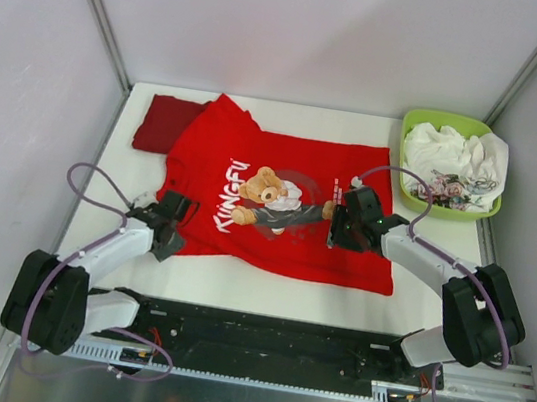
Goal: Fold and stack the t-shirts
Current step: Grap the side of the flattened tshirt closest away from the robot with both arms
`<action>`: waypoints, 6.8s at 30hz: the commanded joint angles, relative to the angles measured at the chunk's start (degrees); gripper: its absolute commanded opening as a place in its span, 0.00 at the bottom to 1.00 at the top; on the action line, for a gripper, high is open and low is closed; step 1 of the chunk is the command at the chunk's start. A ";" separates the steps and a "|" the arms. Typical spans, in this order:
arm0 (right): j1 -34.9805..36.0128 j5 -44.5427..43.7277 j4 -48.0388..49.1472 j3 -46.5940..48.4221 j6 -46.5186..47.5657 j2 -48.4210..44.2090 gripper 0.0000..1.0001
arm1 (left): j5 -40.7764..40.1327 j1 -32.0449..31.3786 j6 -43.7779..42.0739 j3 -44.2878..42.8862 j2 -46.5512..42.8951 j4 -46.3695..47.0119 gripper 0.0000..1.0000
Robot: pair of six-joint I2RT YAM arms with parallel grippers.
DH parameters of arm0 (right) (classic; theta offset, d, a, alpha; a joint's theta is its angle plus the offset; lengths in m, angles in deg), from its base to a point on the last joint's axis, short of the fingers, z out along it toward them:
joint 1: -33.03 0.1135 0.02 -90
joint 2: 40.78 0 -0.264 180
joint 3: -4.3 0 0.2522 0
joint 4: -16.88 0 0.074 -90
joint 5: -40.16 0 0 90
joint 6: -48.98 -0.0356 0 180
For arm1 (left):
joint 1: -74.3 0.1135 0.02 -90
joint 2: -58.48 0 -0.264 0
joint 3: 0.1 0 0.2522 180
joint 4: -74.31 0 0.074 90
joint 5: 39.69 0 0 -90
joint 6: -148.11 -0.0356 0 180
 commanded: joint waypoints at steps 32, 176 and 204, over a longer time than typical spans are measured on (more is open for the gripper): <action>0.50 -0.62 1.49 0.06 -0.34 0.25 0.49 | -3.38 -3.68 1.70 -0.77 1.98 0.28 0.37; -36.41 8.23 -20.98 -21.42 -18.01 -37.24 0.00 | 3.05 -3.24 5.34 -12.67 -48.88 -38.63 0.00; -37.47 9.98 -9.45 -11.77 -15.38 -20.84 0.00 | -4.65 -1.35 -6.93 -24.50 -10.07 -6.74 0.00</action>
